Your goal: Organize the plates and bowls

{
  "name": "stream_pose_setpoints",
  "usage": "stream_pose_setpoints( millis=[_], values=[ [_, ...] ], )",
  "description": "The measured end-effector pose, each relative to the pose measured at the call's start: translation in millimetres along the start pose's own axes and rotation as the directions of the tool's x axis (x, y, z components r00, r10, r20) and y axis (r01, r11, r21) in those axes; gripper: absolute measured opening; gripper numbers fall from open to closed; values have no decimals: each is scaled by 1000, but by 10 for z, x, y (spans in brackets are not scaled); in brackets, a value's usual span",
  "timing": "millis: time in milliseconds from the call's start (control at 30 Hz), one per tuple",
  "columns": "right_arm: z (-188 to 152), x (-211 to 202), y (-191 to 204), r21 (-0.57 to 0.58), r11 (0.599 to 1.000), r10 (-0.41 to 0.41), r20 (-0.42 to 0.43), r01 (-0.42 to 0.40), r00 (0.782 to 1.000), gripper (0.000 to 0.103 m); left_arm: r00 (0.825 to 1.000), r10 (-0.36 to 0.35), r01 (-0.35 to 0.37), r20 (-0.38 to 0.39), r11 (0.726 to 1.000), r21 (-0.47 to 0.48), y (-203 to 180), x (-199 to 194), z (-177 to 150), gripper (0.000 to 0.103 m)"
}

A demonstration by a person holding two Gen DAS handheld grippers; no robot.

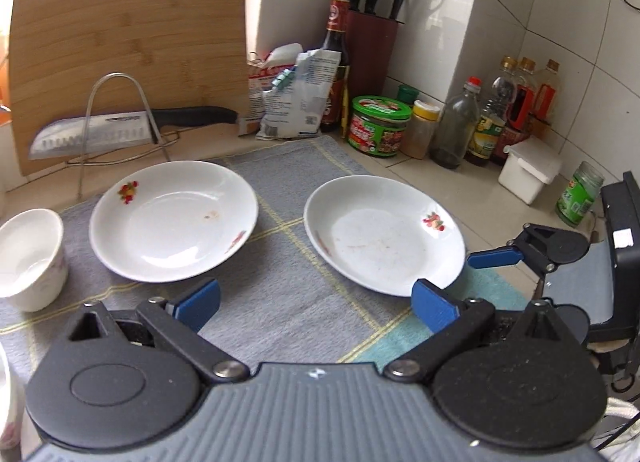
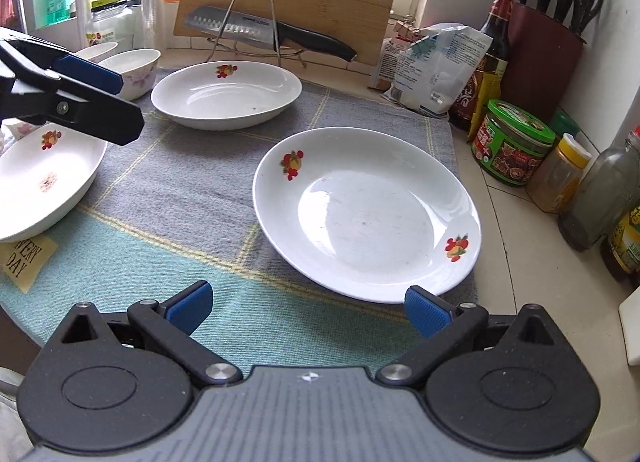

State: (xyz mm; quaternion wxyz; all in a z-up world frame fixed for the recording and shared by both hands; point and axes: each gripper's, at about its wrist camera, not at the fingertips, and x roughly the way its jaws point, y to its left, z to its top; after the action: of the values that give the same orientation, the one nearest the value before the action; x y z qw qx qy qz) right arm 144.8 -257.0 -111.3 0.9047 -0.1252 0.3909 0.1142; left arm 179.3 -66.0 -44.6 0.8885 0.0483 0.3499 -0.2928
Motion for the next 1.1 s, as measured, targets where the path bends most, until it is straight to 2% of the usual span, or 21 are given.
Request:
stream_pose_setpoints(
  millis=[233,533,733,933,1100],
  values=[
    [121,-28,445,-22,1000,16,0,-16,1000,103,995,87,-86,40,996,-40,316,-474,-420,101],
    [225,12,1085,-76,996,43,4,-43,999,103,973,227,-223,37,971,-80,699,-1075,-987,101],
    [274,-9,1261,-47,999,14,22,-13,1000,103,975,220,-220,-12,972,-85,905,-1221,-1336,102],
    [349,47,1317,-4,999,54,10,-54,998,103,979,190,-193,-80,981,-33,893,-1147,-1568,102],
    [454,136,1342,15,993,115,-7,-114,993,103,979,183,-186,-88,982,-30,880,-1034,-1609,102]
  ],
)
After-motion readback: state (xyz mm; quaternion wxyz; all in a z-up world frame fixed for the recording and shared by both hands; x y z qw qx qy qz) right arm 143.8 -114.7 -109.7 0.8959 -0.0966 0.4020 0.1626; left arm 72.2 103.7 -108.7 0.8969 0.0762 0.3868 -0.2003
